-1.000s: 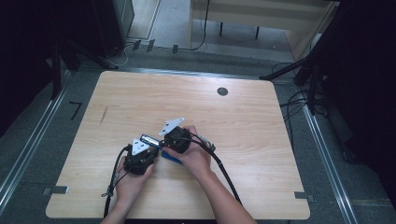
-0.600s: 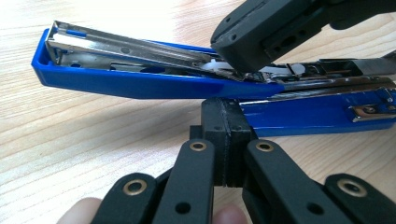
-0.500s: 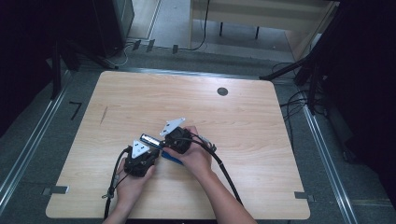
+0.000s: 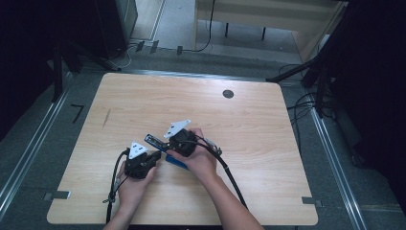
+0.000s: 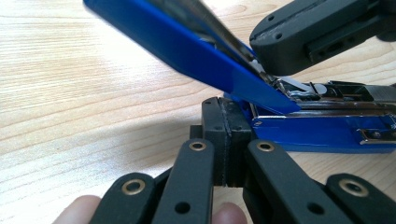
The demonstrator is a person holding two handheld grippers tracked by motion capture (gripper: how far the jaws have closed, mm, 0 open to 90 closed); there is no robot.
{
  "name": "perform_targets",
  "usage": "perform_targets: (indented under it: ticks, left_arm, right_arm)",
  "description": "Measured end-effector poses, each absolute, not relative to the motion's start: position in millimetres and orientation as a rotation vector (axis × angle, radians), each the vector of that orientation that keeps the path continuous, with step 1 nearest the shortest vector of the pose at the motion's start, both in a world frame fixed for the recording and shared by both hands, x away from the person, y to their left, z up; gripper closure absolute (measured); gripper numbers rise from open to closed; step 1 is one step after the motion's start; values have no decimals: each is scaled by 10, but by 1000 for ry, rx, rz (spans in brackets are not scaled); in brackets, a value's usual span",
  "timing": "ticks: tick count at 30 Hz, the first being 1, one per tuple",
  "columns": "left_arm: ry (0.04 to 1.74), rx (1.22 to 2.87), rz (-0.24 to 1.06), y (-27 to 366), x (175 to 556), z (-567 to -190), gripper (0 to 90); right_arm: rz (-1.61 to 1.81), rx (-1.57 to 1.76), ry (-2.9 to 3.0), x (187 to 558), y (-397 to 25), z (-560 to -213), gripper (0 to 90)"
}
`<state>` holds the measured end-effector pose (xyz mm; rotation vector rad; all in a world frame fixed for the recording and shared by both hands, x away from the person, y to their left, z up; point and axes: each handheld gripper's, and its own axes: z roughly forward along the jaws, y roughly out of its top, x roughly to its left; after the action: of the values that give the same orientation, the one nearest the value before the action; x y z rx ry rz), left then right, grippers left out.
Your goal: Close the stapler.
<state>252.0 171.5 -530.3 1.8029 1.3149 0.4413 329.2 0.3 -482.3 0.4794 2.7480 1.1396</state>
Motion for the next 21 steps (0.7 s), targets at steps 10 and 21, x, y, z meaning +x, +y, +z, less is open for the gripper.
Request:
perform_targets:
  ticks: [10,21]
  left_arm:
    - [1285,1806,449,1680,2481,-5309,888]
    - [1231,1845,489,1583,2384,-5301,900]
  right_arm:
    - [1143,464,2742,3260,2,-4795,900]
    - [1159,485,2725,3257,-63,-4735,900]
